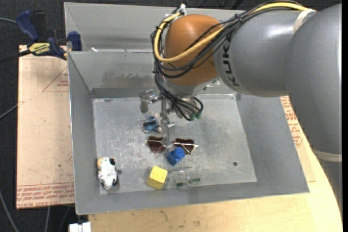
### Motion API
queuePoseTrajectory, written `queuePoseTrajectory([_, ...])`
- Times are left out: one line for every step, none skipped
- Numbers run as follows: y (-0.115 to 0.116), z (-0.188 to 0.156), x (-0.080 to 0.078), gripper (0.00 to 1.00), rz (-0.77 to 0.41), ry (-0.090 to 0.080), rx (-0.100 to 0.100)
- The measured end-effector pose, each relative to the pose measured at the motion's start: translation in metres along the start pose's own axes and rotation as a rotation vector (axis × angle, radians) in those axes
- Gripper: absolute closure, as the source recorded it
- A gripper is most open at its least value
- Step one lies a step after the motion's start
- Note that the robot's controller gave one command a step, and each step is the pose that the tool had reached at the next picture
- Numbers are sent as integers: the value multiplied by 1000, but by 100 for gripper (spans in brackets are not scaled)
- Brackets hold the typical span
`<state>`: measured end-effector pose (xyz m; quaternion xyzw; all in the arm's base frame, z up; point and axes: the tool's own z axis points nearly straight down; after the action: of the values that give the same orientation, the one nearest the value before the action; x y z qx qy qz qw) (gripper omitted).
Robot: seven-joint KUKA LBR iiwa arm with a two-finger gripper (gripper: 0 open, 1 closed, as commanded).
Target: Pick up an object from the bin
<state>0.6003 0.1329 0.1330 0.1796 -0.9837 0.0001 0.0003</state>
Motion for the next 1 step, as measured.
queuePoseTrajectory([-17, 40, -4, 0, -144, -9, 0])
